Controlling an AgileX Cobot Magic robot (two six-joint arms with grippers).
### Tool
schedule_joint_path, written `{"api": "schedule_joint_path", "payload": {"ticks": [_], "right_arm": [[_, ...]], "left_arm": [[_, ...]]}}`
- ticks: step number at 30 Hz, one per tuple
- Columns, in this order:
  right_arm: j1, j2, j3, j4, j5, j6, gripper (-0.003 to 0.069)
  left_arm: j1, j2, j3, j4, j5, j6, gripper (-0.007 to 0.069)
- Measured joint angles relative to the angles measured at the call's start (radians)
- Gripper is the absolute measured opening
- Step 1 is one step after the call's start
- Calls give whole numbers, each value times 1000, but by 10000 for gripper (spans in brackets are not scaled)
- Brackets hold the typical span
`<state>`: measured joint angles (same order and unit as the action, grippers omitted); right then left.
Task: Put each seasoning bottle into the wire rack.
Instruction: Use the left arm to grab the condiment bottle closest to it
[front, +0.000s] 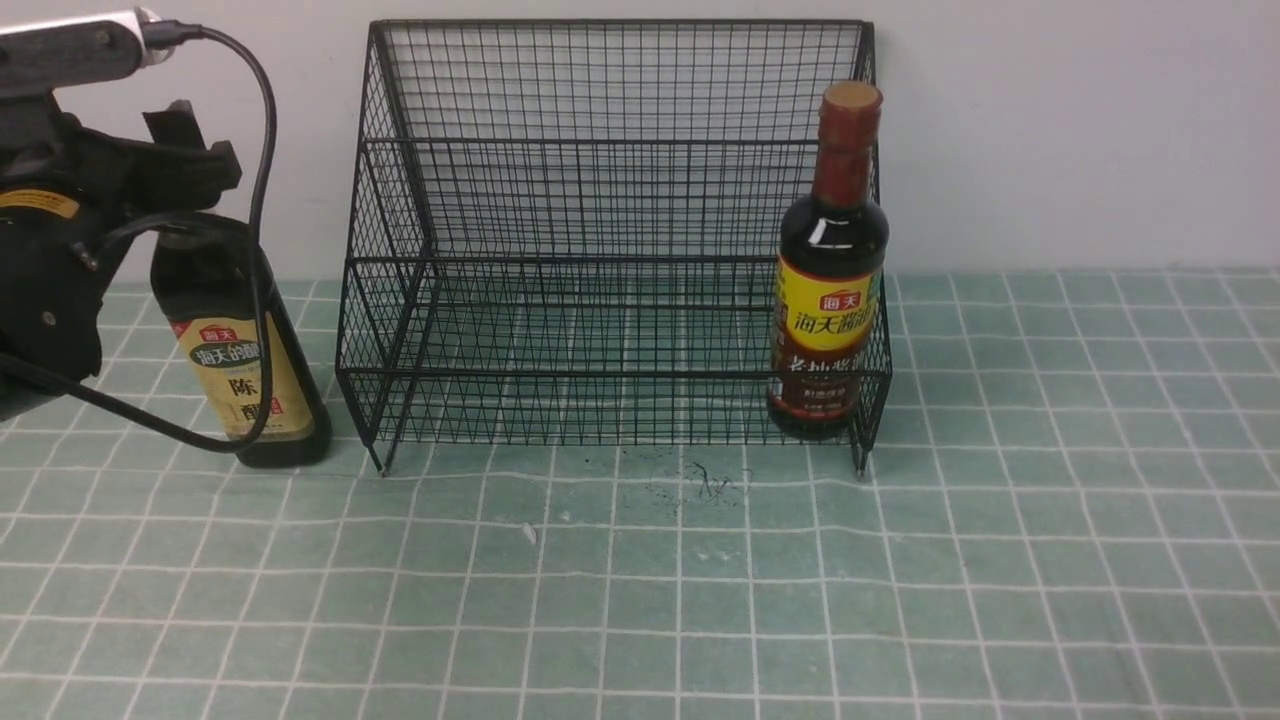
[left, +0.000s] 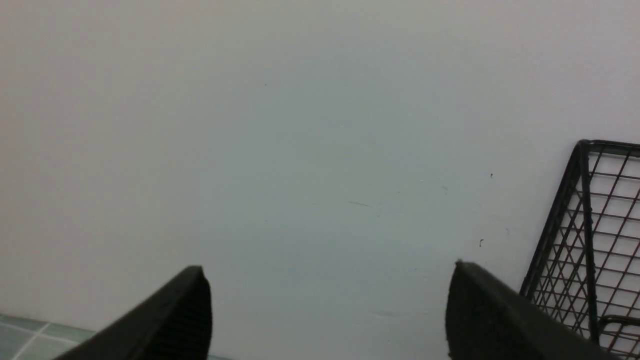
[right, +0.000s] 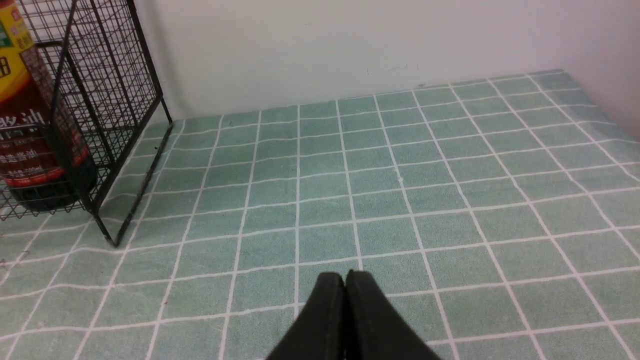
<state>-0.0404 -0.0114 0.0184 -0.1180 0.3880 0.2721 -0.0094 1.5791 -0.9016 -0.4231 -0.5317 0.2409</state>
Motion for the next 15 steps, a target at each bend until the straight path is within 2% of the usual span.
{"api": "schedule_joint_path", "payload": {"ticks": [8, 15], "right_arm": [[0, 0, 0, 0, 0, 0, -14], [0, 0, 0, 0, 0, 0, -14]], "left_arm": [[0, -28, 0, 51, 34, -5, 574], [0, -59, 0, 95, 42, -80, 574]]}}
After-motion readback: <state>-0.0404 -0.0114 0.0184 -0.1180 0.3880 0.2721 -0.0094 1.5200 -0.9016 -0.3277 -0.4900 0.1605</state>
